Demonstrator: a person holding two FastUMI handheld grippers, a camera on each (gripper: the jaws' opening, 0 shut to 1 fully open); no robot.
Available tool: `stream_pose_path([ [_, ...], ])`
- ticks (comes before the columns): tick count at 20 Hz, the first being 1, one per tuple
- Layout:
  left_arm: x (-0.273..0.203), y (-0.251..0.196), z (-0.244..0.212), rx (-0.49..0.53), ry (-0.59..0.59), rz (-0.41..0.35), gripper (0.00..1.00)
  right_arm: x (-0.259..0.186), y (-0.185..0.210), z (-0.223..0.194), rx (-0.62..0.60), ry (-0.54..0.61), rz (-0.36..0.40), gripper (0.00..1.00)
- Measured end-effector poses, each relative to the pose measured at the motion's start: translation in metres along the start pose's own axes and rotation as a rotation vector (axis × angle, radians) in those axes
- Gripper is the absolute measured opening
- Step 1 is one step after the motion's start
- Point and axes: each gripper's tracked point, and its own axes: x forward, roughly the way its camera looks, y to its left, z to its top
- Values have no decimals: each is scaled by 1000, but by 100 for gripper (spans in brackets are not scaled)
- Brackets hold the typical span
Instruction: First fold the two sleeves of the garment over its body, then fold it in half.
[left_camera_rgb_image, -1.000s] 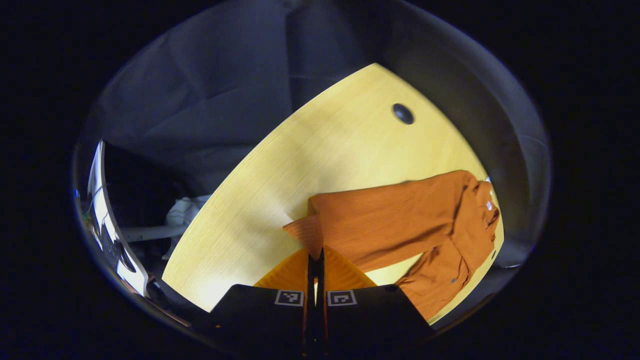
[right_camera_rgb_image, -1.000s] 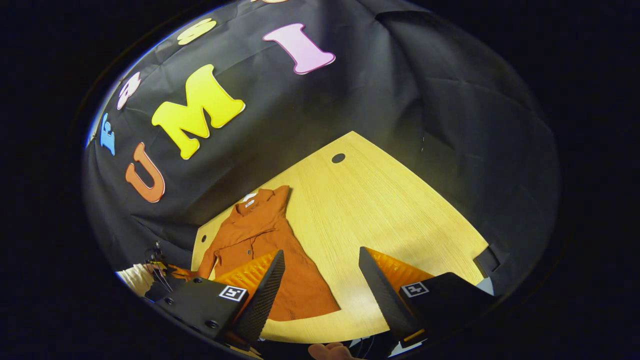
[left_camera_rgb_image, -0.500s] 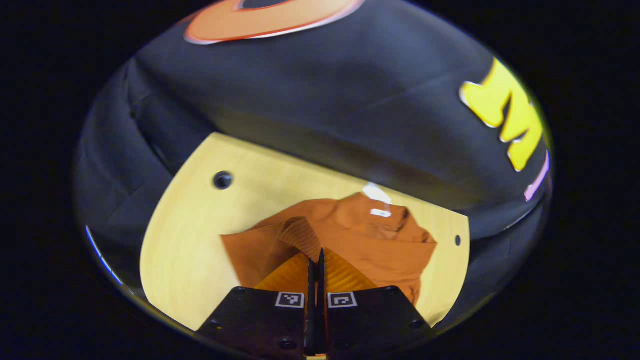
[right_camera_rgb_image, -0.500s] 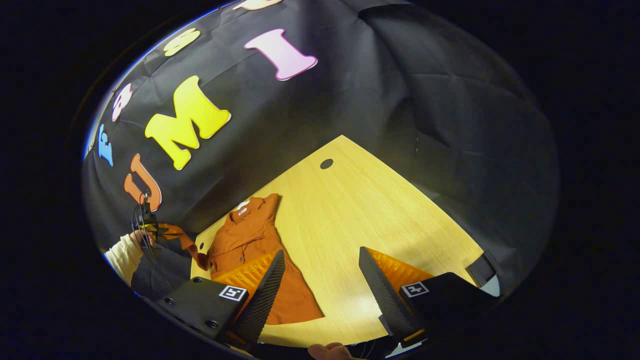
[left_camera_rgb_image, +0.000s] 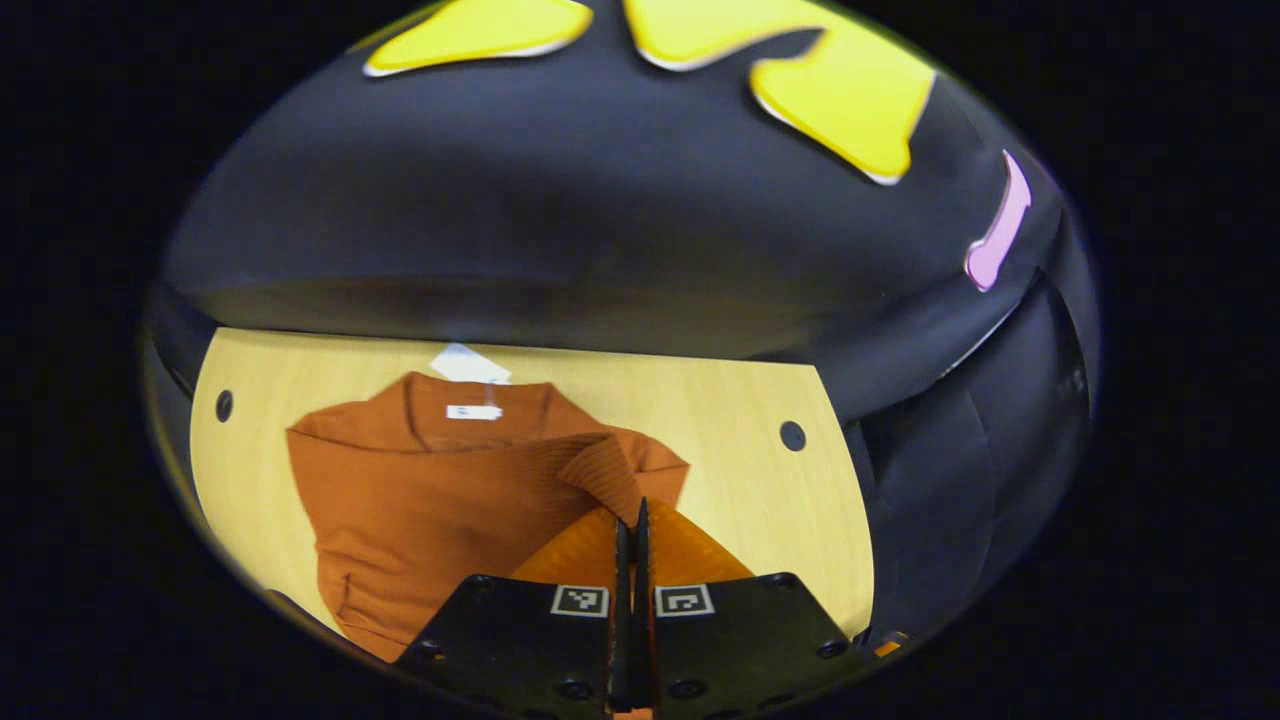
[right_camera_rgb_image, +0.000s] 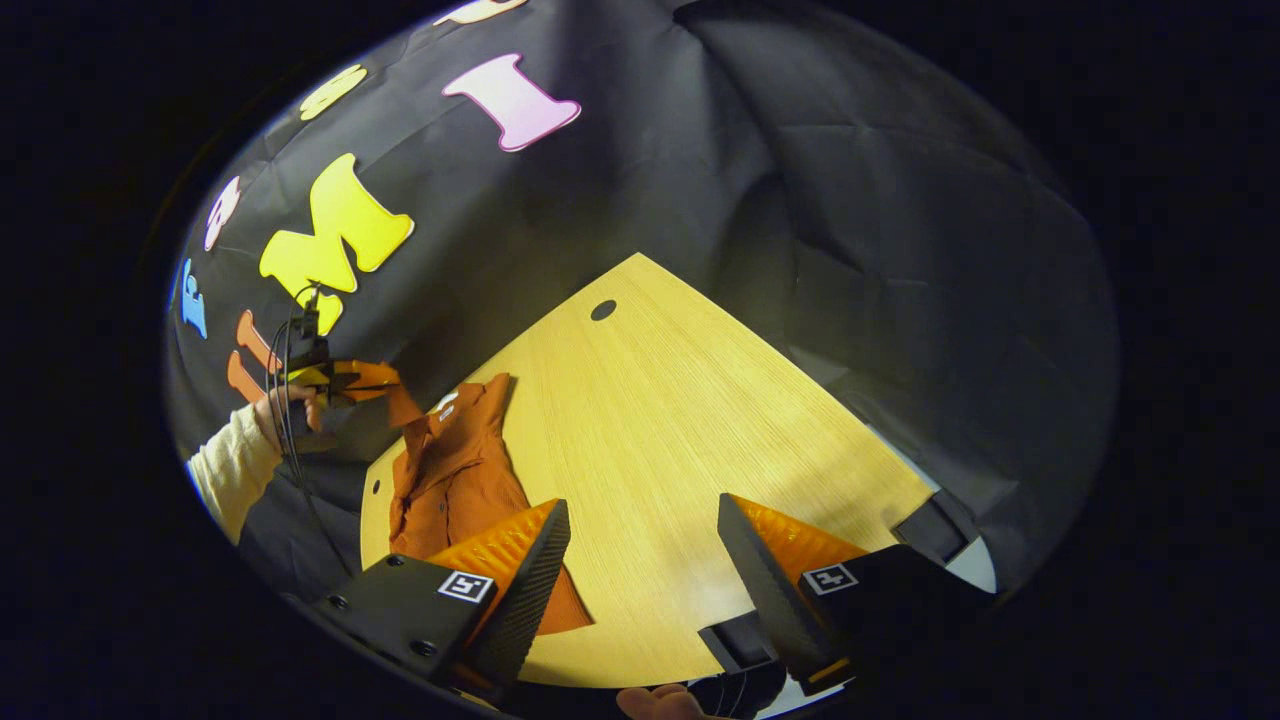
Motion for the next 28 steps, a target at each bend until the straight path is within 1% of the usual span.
stream_pose_path([
  [2,13,-22,12,-15,28,-1,3,7,-2,-4,-19,9,-6,96],
  [3,27,-27,-10,-23,39,-2,3,12,0,-6,-30,14,-6,96],
  [6,41,-42,-14,-59,79,-12,3,18,9,-10,-51,23,12,96],
  [9,53,-40,-29,-101,127,-17,4,23,15,-18,-66,41,25,96],
  [10,55,-42,-30,-115,133,-23,12,24,15,-22,-74,46,23,96],
  [11,56,-39,-27,-113,123,-17,12,25,14,-25,-79,51,19,96],
  [12,56,-38,-23,-102,108,-11,5,25,13,-29,-82,58,18,96],
  [14,57,-39,-19,-76,99,-22,7,26,10,-34,-77,67,8,96],
  [15,59,-41,-22,-82,110,-34,13,27,9,-36,-65,73,5,96],
  [19,53,-38,-25,-133,115,-53,47,30,13,-39,-69,78,3,96],
  [20,49,-36,-26,-136,113,-55,64,31,15,-39,-75,79,6,96],
  [21,46,-27,-28,-127,111,-32,82,33,20,-39,-87,81,10,96],
  [22,38,-21,-29,-118,93,-24,100,34,24,-41,-97,85,13,96],
  [24,26,-8,-30,-106,45,-9,100,37,33,-47,-126,98,21,96],
  [27,-1,29,-29,-53,-105,27,100,41,51,-59,-158,121,43,96],
  [28,-12,47,-33,-22,-152,58,100,44,56,-65,-168,131,49,96],
])
